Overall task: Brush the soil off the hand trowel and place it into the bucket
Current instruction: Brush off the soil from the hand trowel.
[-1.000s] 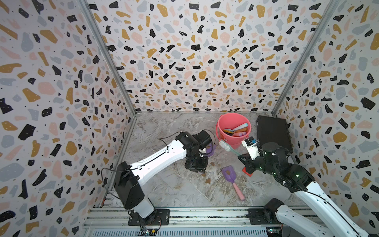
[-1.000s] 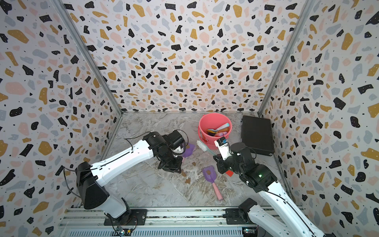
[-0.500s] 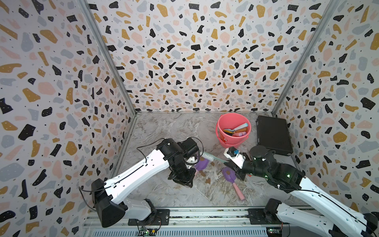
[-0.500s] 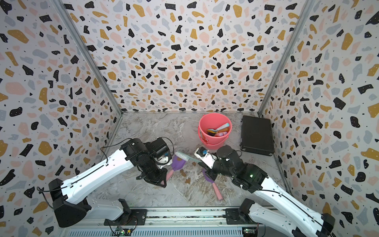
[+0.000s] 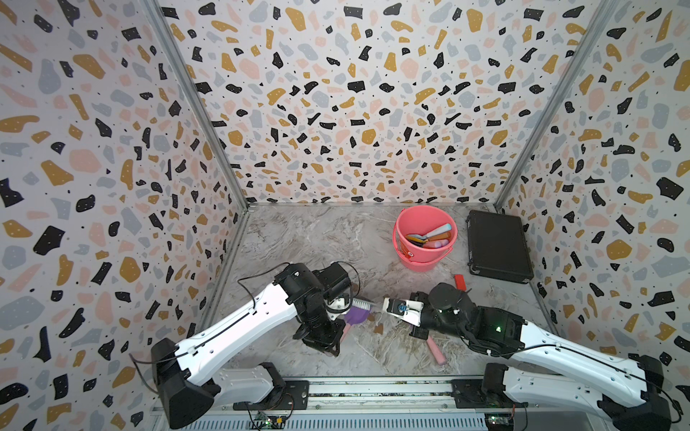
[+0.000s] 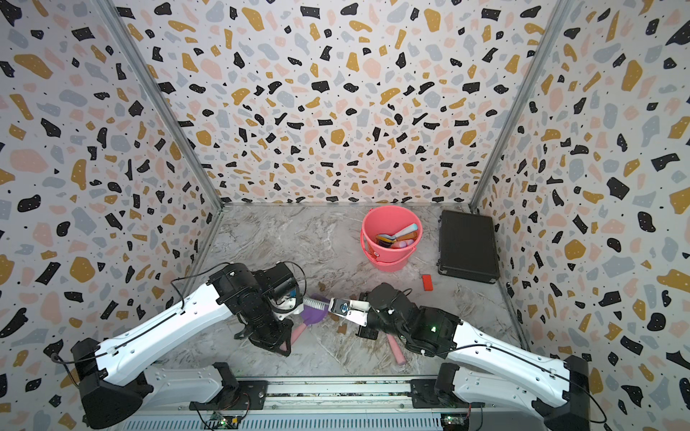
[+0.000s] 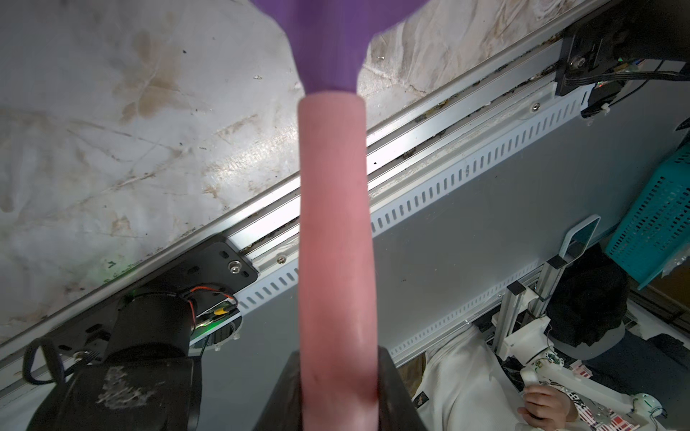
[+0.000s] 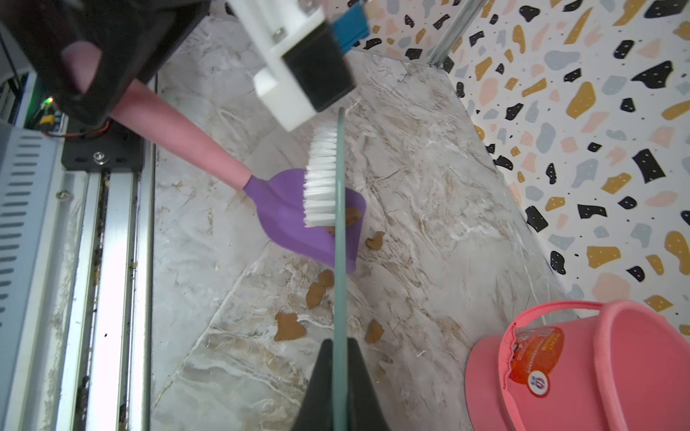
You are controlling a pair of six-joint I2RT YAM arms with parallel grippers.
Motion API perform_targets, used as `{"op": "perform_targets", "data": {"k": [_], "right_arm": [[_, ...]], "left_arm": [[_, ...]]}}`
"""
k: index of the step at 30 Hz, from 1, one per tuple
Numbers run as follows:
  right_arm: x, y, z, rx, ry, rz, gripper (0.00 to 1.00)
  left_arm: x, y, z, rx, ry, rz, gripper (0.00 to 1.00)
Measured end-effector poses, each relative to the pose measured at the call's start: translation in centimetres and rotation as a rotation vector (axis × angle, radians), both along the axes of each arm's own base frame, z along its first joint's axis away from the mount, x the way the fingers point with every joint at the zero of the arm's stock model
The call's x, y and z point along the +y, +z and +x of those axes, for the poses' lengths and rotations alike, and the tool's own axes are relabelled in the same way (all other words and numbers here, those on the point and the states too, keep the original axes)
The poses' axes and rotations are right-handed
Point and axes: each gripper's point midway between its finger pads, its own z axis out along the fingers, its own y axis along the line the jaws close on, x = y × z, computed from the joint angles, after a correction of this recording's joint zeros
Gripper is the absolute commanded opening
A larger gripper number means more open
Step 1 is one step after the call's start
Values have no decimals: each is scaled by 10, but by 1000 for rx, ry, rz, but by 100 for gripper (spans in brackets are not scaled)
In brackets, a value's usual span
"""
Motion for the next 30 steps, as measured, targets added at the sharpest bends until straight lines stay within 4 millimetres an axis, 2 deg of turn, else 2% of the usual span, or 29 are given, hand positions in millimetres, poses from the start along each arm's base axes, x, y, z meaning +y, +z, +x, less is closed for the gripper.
{"op": "perform_targets", "data": {"k": [5,9,19,23,25,28,30], "right_arm": [[3,-29,-9,-59,29,-117,0],[-3,-52,-6,-122,8,-203,0],[-35,-70,42,-364,-206,-418,0],[-42,-56,50,-406,-268,-409,0],[-40,-40,47,-383,-280,-334,0],[-31,-7,33,-343,-244,-164,0],[-23,6,17,-326,-189,-83,0]], "left_arm": [[6,-9,-6,28,0,28,0],[8,-10,-6,29,-3,40,0],[12,-11,-6,23,-8,57,0],[12,-11,-6,23,-9,57,0],[12,-12,-5,22,-10,61,0],[13,-14,-3,17,-10,78,0],[13,-16,-1,12,-10,87,0]]}}
